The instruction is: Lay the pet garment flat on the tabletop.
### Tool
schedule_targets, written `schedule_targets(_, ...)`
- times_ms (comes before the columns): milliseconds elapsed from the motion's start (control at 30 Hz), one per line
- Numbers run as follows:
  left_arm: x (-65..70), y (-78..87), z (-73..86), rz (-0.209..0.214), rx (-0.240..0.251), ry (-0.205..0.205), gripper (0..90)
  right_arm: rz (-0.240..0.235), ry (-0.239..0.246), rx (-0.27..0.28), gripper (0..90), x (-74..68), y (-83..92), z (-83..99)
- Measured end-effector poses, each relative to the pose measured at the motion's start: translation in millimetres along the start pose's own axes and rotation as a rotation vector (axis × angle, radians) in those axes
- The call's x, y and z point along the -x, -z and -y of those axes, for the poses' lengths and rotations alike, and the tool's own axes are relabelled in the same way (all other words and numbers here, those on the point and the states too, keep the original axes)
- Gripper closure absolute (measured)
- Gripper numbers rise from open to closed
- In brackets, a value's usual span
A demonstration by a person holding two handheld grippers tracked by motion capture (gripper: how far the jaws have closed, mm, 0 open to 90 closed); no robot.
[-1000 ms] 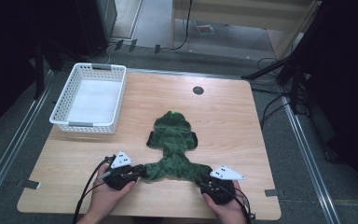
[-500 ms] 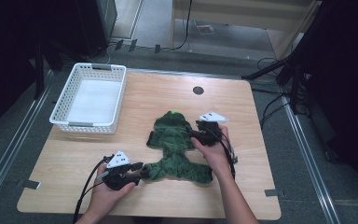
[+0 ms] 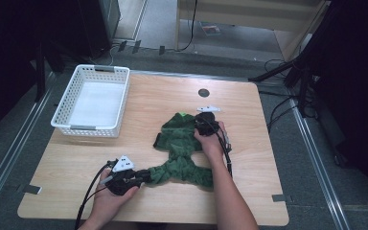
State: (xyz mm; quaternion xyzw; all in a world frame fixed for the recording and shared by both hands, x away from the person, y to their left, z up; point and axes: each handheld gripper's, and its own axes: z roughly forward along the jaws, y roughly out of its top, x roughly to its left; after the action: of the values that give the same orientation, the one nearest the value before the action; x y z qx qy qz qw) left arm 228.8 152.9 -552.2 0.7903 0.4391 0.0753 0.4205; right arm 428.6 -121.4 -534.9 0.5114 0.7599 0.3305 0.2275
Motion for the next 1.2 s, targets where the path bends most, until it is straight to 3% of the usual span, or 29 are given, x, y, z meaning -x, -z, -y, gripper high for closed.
schedule_targets(67,-1.0,0.0,0.0,0.004,0.002,0.005,74.2,0.019,-0.012,0.018,87.2,3.2,1.5,-0.7)
schedule_targets(133,-1.6,-0.1,0.0,0.007,0.005,0.008,72.8,-0.021,0.003,0.009,83.8,4.0,2.5,0.2)
schedule_targets(200,-2.2,0.2,-0.1,0.013,0.005,0.014,71.4,-0.057,0.048,0.002,72.1,3.6,5.0,2.2)
schedule_targets(267,-3.0,0.1,-0.2,0.014,0.010,0.021,70.2,-0.095,0.055,0.014,60.2,6.8,11.7,4.1)
schedule_targets(333,-4.4,1.1,-0.4,0.017,0.012,0.030,68.0,-0.110,0.044,0.037,54.7,11.5,22.5,5.1)
schedule_targets(467,-7.4,5.6,-0.7,0.019,0.049,0.045,61.5,-0.175,-0.005,0.087,54.5,21.1,54.7,13.1)
schedule_targets(633,-11.1,8.1,-3.2,0.020,0.104,0.085,50.6,-0.231,-0.008,0.088,53.9,15.8,97.9,49.8)
schedule_targets(800,-6.5,2.2,-3.5,-0.020,0.079,0.064,51.5,-0.324,0.008,0.081,52.1,3.6,127.4,96.1)
schedule_targets(933,-2.8,-2.5,-3.0,-0.037,0.058,0.037,58.1,-0.318,0.050,0.061,52.7,-3.4,142.5,120.9)
schedule_targets(1033,0.5,-5.2,-2.7,-0.051,0.038,0.007,61.1,-0.308,0.035,0.079,54.9,-4.9,148.9,135.1)
schedule_targets(1200,4.3,-6.8,-2.6,-0.061,0.027,-0.026,72.7,-0.273,0.039,0.060,61.8,-5.3,146.0,150.5)
